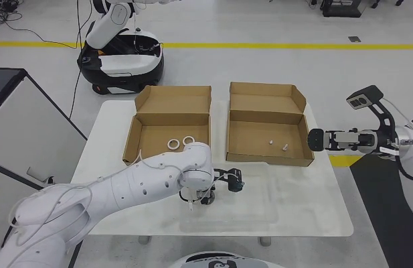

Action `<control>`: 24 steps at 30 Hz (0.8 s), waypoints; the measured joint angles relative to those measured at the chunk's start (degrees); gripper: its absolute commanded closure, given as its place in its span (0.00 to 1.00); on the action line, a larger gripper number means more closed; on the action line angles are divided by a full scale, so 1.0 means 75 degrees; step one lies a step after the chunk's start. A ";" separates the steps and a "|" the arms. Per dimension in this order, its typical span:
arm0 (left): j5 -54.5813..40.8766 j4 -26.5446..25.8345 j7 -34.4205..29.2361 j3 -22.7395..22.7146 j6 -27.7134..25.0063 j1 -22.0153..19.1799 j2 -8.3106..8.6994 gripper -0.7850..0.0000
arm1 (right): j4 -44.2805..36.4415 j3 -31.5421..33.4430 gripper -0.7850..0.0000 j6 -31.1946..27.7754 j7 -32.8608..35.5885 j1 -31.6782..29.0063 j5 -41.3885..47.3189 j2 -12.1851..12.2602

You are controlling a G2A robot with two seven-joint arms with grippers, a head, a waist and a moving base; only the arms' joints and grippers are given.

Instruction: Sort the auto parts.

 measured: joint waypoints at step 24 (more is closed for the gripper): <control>-0.0476 -0.1781 -0.0540 -0.1195 0.0539 -0.0968 0.0498 1.00 | 0.0000 0.0000 0.00 0.0000 0.0000 0.0000 0.0000 0.0000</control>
